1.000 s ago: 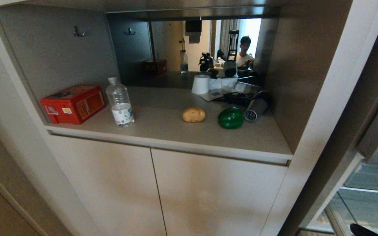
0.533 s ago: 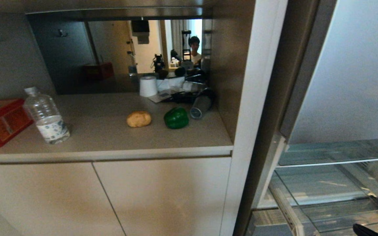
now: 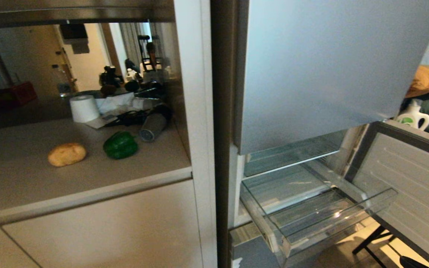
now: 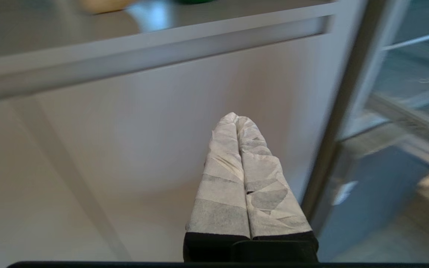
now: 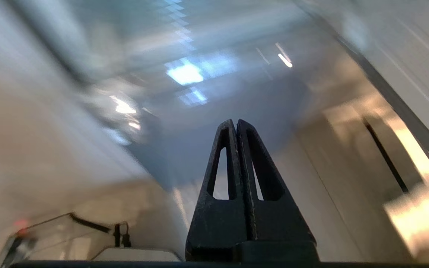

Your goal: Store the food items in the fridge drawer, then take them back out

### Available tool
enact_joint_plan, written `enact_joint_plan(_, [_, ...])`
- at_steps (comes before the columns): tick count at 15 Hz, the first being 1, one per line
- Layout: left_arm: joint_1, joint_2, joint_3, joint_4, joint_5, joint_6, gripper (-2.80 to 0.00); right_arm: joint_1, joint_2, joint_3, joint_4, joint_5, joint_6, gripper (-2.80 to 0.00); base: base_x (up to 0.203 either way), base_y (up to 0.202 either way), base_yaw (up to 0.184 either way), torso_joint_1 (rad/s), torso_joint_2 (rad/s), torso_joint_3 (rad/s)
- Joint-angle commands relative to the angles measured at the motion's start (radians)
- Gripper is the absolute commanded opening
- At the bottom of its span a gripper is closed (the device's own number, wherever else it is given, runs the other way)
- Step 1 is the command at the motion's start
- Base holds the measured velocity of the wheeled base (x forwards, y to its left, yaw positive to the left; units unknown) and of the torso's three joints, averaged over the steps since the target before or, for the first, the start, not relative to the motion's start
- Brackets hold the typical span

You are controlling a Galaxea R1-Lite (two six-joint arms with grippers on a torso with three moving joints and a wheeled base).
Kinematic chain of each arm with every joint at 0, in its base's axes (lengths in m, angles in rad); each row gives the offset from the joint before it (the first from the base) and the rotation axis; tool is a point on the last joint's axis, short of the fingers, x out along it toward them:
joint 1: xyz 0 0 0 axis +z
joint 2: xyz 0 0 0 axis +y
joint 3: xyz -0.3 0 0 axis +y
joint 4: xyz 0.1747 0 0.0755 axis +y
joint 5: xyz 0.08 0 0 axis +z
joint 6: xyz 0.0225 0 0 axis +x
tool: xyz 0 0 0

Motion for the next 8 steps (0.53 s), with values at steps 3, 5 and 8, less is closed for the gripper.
enact_joint_plan(3, [0.000,0.001,0.011,0.000,0.000,0.000,-2.80,-0.074,0.220,0.000,-0.024,-0.003,0.022,-2.80,0.002,0.005,-0.135,0.002,0.00,0.003])
enact_joint_plan(5, [0.000,0.001,0.011,0.000,0.000,0.000,-2.80,-0.105,0.359,0.000,-0.056,-0.001,0.026,-2.80,0.000,0.001,-0.026,0.001,0.00,0.003])
enact_joint_plan(8, [0.000,0.001,0.011,0.000,0.000,0.000,-2.80,-0.133,0.517,-0.001,-0.165,0.076,0.029,-2.80,0.000,0.000,0.000,0.000,0.00,0.000])
